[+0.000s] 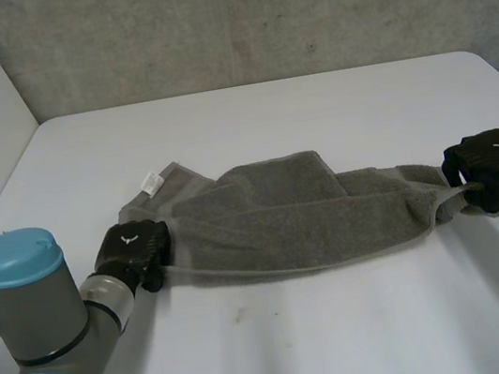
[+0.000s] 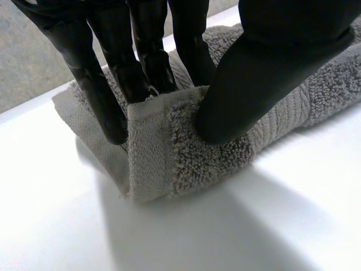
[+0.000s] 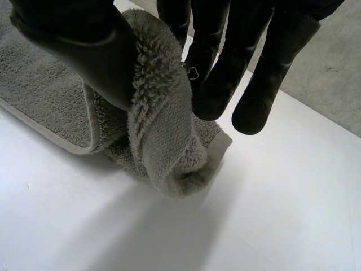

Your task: Fold the towel.

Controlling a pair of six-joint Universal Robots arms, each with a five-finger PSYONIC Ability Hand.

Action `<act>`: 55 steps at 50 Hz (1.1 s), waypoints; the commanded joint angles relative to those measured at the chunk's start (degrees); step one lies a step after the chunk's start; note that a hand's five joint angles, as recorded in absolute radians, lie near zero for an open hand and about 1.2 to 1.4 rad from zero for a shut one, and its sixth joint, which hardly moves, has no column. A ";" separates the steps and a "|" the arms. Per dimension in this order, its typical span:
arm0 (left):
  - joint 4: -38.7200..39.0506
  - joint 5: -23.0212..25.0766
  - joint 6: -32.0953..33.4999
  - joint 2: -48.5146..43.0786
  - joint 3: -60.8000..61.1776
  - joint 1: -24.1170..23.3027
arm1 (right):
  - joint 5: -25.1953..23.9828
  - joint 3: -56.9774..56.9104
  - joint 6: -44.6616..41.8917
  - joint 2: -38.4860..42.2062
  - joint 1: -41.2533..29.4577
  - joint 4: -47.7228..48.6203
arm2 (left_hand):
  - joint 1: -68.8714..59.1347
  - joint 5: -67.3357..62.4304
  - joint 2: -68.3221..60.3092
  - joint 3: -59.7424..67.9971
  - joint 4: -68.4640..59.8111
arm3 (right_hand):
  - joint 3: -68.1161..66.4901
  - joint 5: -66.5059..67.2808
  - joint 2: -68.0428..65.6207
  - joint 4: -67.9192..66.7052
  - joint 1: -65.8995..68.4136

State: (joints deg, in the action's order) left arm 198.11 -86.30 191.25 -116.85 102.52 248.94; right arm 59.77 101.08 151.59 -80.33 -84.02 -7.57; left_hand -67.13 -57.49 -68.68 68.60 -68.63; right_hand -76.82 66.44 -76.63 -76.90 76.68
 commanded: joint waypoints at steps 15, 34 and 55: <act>-3.35 0.00 -0.17 34.94 1.81 5.50 | 0.44 -9.23 1.07 -14.77 0.44 -5.79 | -12.87 -12.51 -11.32 11.40 -11.37 | -3.18 3.56 -3.37 -3.10 3.32; -12.49 0.08 -0.09 31.77 -4.08 7.26 | 0.88 -32.17 -4.99 -6.86 0.26 -26.53 | -12.87 -12.51 -11.32 11.40 -11.37 | -3.18 3.56 -3.37 -3.10 3.32; -6.51 -0.79 -0.17 -4.88 -64.46 4.53 | 23.73 -91.49 -3.61 32.69 -19.15 4.00 | -12.87 -12.51 -11.32 11.40 -11.37 | -3.18 3.56 -3.37 -3.10 3.32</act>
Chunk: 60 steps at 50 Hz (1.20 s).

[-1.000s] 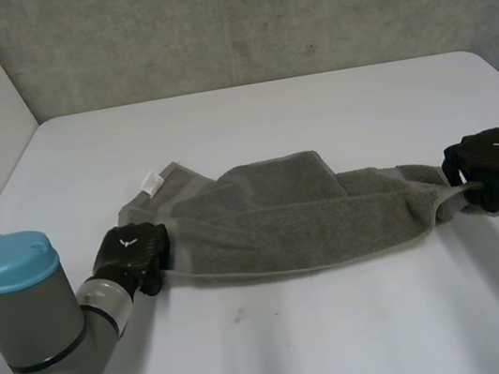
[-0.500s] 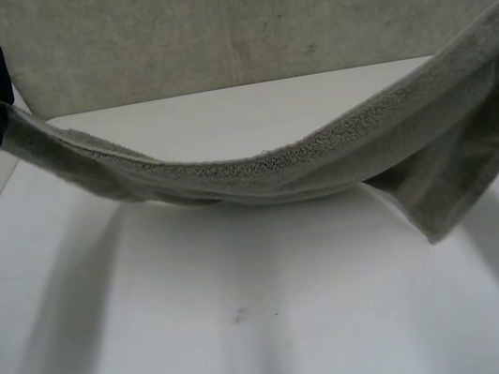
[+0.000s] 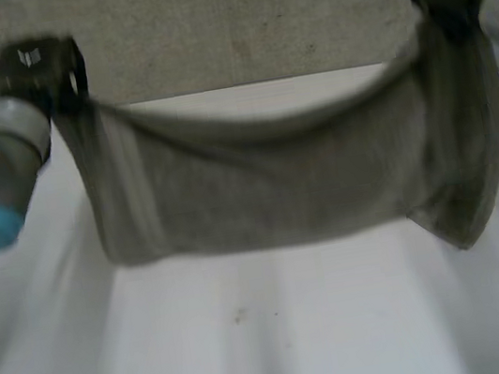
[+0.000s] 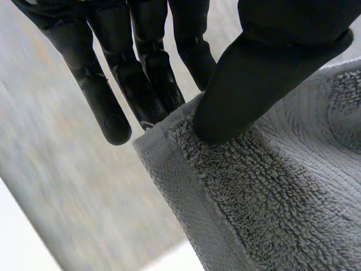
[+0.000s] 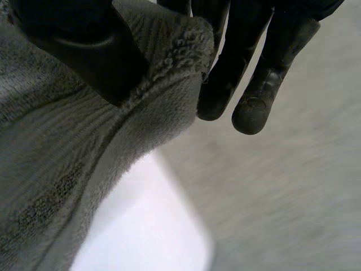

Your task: Fold the towel.

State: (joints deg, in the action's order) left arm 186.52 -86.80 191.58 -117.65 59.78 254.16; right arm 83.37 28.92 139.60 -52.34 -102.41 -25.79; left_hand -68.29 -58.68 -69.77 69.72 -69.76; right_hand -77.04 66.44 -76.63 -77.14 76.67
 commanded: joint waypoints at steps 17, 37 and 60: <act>12.90 -2.58 -8.77 -3.20 -9.81 -0.77 | -4.10 -0.53 14.91 -0.13 -1.21 22.80 | -11.71 -11.32 -10.23 10.28 -10.24 | -2.96 3.56 -3.37 -2.86 3.33; 26.09 4.63 0.53 -10.05 32.14 0.28 | -7.35 34.62 -0.39 7.08 -0.60 15.77 | -11.71 -11.32 -10.23 10.28 -10.24 | -2.96 3.56 -3.37 -2.86 3.33; 3.59 7.88 7.84 34.07 54.30 14.00 | -8.22 57.21 -14.96 -29.21 10.13 -5.34 | -11.71 -11.32 -10.23 10.28 -10.24 | -2.96 3.56 -3.37 -2.86 3.33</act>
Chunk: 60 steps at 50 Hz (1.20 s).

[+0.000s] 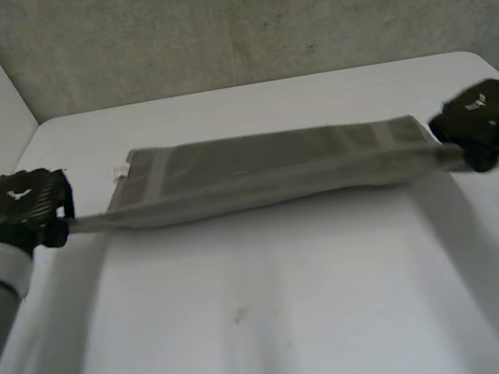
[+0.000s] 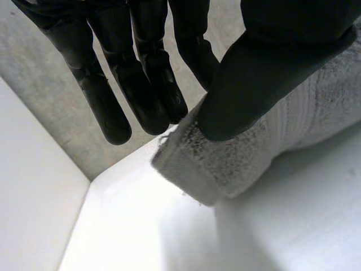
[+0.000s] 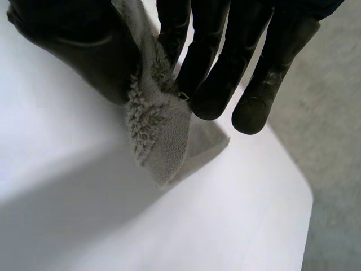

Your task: Fold the towel.

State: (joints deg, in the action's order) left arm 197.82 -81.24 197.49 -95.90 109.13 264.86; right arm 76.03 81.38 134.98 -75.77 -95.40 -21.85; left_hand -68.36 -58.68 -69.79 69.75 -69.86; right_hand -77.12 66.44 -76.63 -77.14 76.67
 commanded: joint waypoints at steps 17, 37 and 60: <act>6.53 7.24 3.43 -13.61 -12.45 -2.51 | 5.09 -6.50 -5.34 11.26 -2.33 3.30 | -11.64 -11.32 -10.21 10.25 -10.14 | -2.88 3.56 -3.37 -2.86 3.33; 7.14 2.14 3.17 -42.43 -43.99 -7.87 | 10.27 -26.54 -0.33 31.83 -4.09 13.68 | -11.64 -11.32 -10.21 10.25 -10.14 | -2.88 3.56 -3.37 -2.86 3.33; 6.70 -0.85 0.97 -26.00 -25.89 -8.93 | 11.61 -7.42 11.53 13.14 -3.56 15.52 | 58.36 58.68 59.79 -59.75 59.86 | 67.12 -66.44 66.63 67.14 -66.67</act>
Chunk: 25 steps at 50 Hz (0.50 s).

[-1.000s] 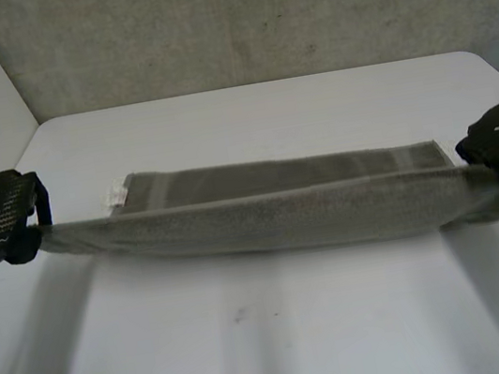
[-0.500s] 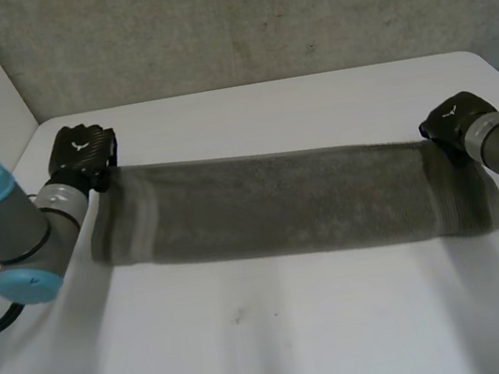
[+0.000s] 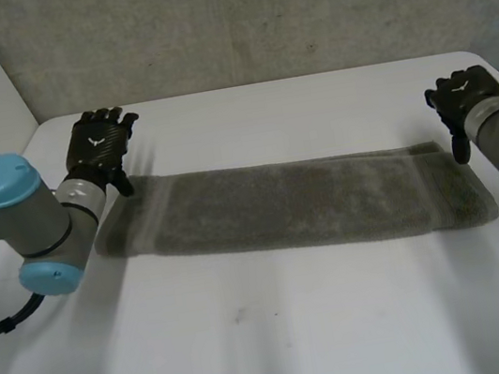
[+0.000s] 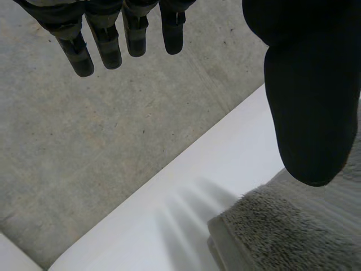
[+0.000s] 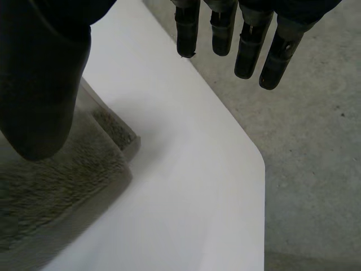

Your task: Fold the towel.

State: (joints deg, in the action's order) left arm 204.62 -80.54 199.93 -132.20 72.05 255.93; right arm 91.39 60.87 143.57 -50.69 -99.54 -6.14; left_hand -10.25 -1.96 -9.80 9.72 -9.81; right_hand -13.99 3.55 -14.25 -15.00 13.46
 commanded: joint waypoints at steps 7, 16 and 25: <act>0.34 -1.64 -8.13 23.38 24.26 -0.25 | -9.74 26.23 3.21 -20.33 1.10 0.25 | 0.25 1.96 -0.20 0.28 -0.19 | 3.99 -3.55 4.25 5.00 -3.46; 0.60 -3.92 -13.95 26.56 29.99 -0.25 | -10.97 36.77 4.35 -20.69 4.70 5.32 | 0.25 1.96 -0.20 0.28 -0.19 | -7.17 7.61 -6.91 -6.17 7.70; 1.83 -4.98 -14.30 26.47 31.74 -0.16 | -11.32 38.01 3.73 -13.31 6.98 17.20 | 0.25 1.96 -0.20 0.28 -0.19 | -31.52 31.96 -31.26 -30.51 32.05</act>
State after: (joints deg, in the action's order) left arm 205.59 -85.29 185.49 -105.33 103.04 255.68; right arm 80.14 99.30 147.75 -68.86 -94.11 4.77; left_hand -10.02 -1.74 -9.52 9.55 -9.54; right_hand -32.20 22.92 -32.02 -32.38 32.03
